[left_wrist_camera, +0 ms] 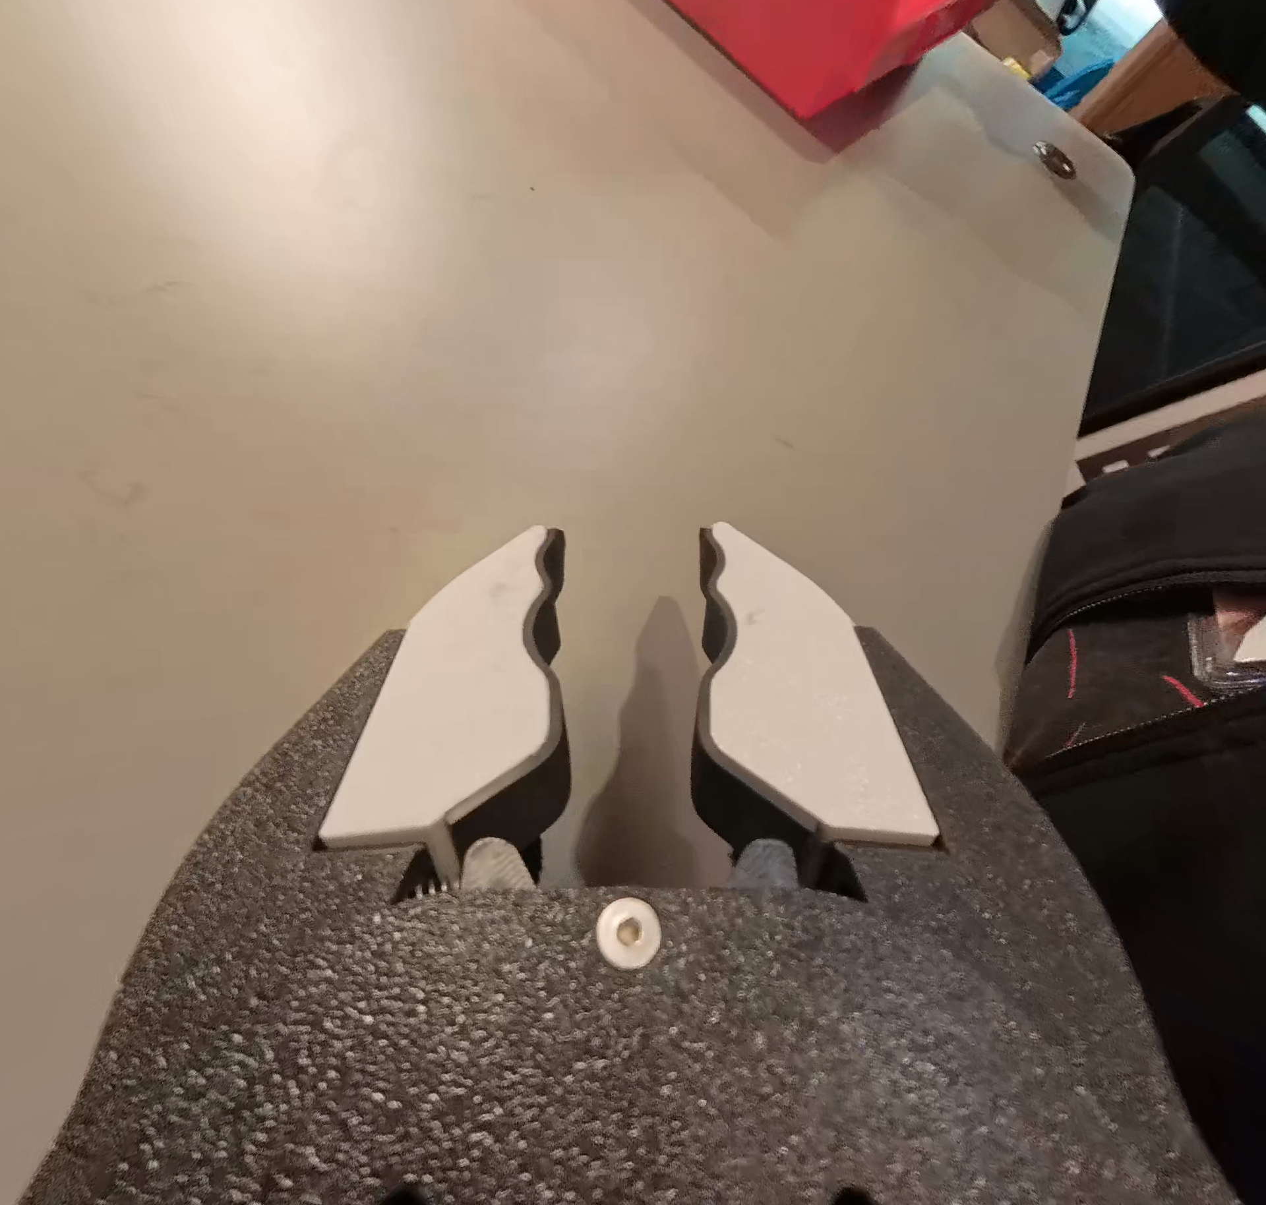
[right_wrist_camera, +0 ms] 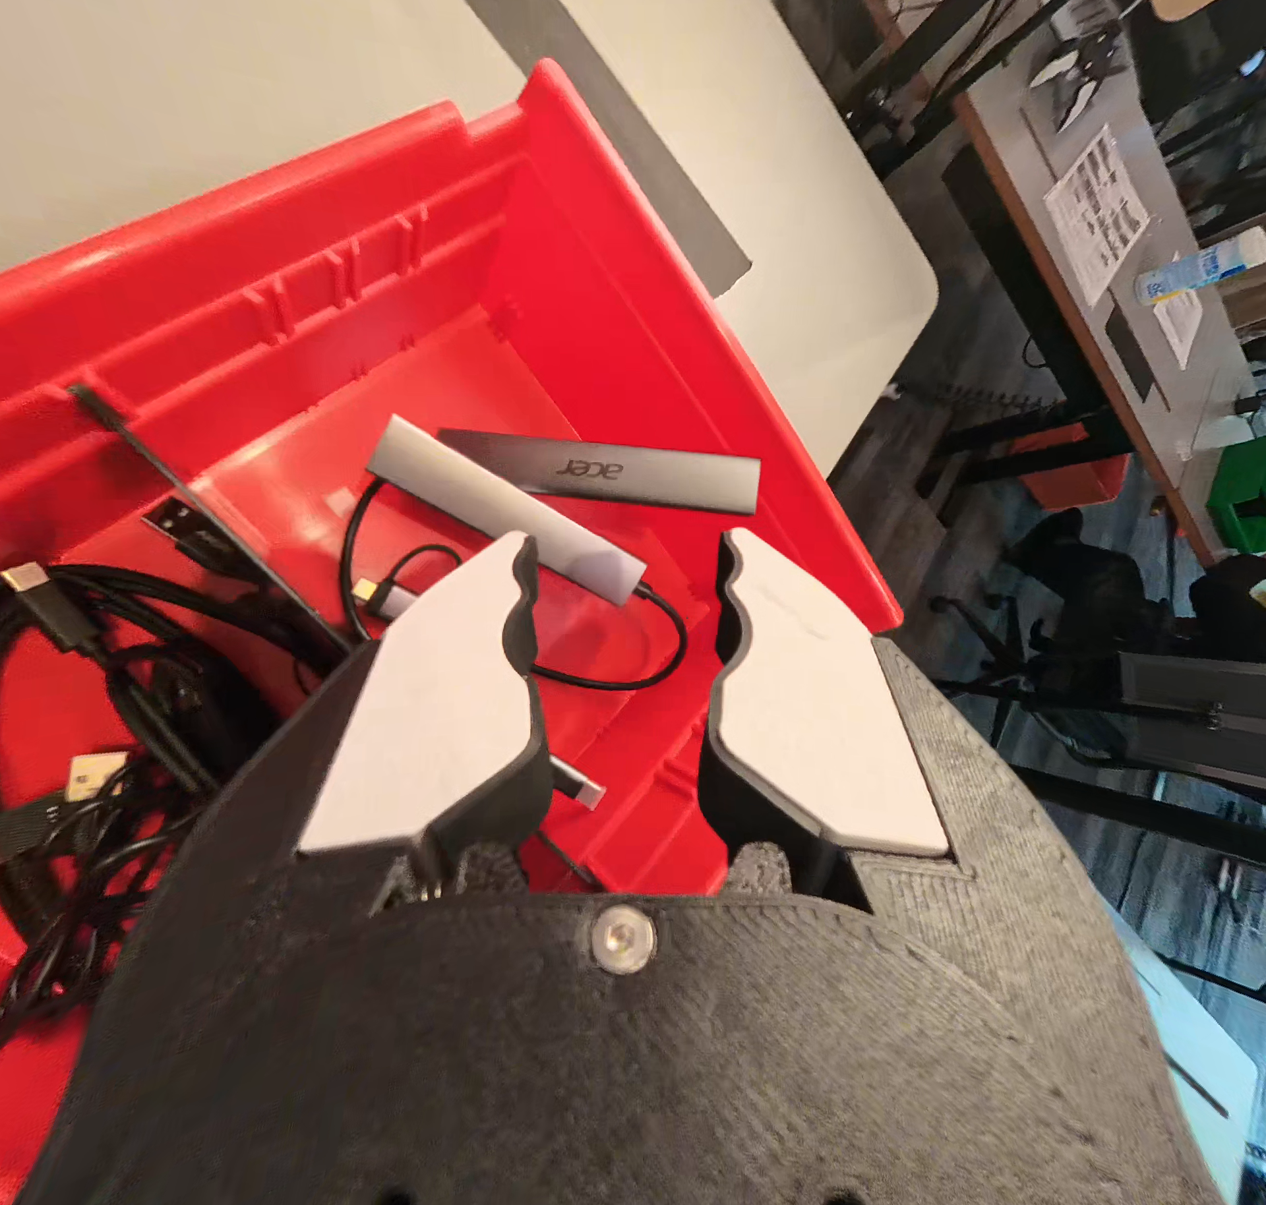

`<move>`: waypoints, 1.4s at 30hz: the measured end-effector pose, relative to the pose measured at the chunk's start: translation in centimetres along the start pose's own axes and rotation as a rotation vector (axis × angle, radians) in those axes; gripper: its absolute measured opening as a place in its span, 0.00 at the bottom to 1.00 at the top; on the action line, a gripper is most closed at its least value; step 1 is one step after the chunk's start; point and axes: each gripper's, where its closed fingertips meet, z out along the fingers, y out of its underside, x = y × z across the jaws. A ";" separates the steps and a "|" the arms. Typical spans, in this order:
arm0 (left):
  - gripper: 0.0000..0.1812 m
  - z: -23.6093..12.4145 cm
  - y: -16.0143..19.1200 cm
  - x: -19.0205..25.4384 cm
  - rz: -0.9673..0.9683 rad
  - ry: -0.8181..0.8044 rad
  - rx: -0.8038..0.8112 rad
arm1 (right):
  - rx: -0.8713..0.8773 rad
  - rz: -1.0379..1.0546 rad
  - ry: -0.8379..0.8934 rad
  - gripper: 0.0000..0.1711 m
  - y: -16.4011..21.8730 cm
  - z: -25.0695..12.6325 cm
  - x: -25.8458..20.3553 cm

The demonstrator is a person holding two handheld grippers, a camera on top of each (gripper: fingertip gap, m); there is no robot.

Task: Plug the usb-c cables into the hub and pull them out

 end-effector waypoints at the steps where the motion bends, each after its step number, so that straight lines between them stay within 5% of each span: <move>1: 0.21 -0.2 -0.2 -0.3 0.001 -0.028 0.022 | 0.021 -0.007 0.020 0.29 0.1 -0.7 -0.1; 6: 0.20 -3.2 -1.8 -2.4 -0.014 -0.217 0.218 | 0.161 0.003 0.083 0.29 1.2 -5.7 -2.8; 12: 0.22 -9.7 1.5 -7.9 -0.026 -0.611 0.205 | 0.417 0.231 -0.260 0.30 1.0 -10.6 -13.0; 17: 0.25 -16.4 3.7 -11.0 -0.117 -0.842 0.209 | 0.492 0.306 -0.253 0.36 -0.1 -10.7 -18.1; 26: 0.27 -29.2 5.6 -14.6 -0.182 -1.178 0.271 | 0.457 0.302 -0.131 0.38 -0.9 -9.4 -20.0; 32: 0.30 -34.6 7.8 -18.1 -0.224 -1.232 0.305 | 0.366 0.299 -0.100 0.48 -1.6 -8.2 -20.4; 42: 0.30 -33.8 8.6 -26.6 -0.131 -1.184 0.175 | 0.229 0.370 0.044 0.57 -3.8 -4.4 -21.4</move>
